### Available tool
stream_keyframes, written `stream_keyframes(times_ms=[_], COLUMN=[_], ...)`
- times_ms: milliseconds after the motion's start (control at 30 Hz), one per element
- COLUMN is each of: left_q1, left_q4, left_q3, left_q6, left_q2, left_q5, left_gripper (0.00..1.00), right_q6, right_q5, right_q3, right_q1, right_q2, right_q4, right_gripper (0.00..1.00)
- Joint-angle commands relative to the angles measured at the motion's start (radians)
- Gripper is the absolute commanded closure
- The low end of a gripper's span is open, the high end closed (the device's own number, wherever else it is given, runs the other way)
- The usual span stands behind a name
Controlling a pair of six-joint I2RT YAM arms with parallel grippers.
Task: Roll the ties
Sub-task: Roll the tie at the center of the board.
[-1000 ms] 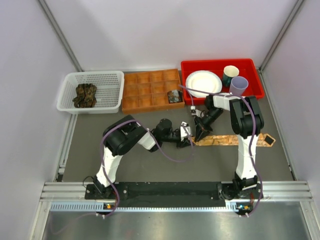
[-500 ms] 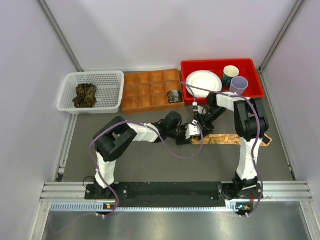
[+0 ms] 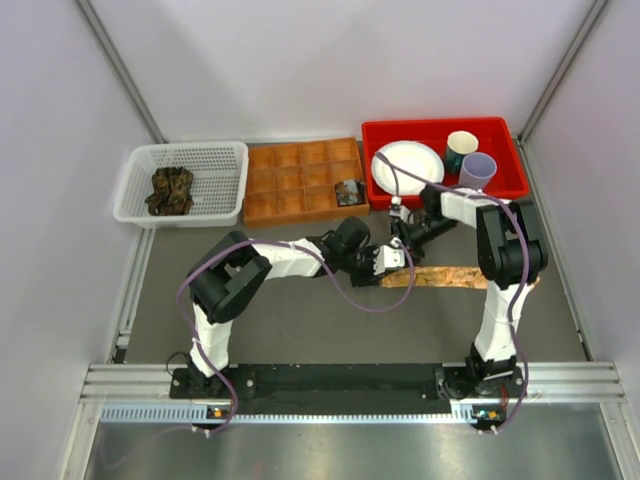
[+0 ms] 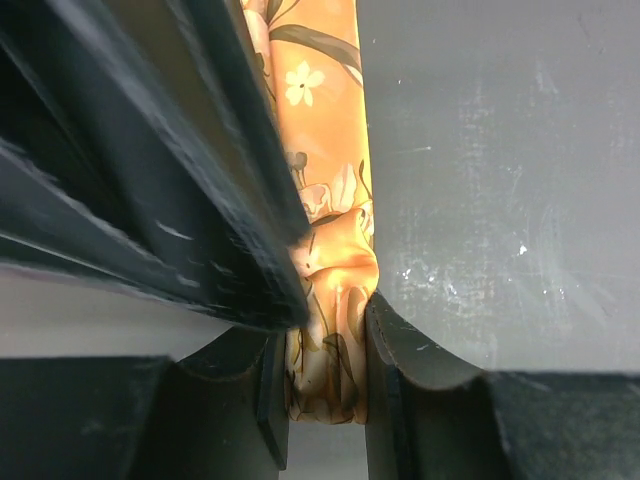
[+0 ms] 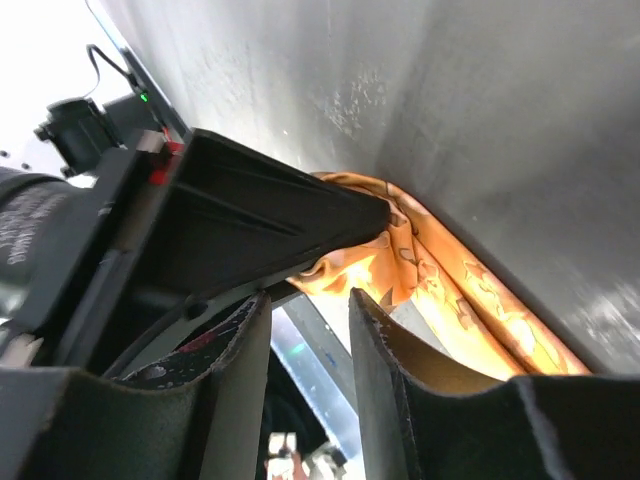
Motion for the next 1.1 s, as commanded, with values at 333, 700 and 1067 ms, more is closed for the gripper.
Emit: stream_keyframes(times_ms=[333, 700, 1067], left_q1=[0.006, 0.017, 0.086], left_q4=[-0.150, -0.155, 0.380], left_q3=[-0.008, -0.014, -0.203], left_q6=[0.001, -0.038, -0.260], left_q2=[0.051, 0.059, 0.000], left_q5=[-0.031, 0.005, 0.148], left_gripper=[0.91, 0.62, 0.31], right_q6=[0.146, 0.140, 0.145], right_q5=[-0.057, 0.088, 0.318], right_q3=[-0.076, -0.118, -0.099], right_q1=[0.053, 0.014, -0.014], right_q2=[0.038, 0.028, 0.043], right_q4=[0.259, 0.268, 0.217], right_gripper=[0.67, 1.00, 1.00])
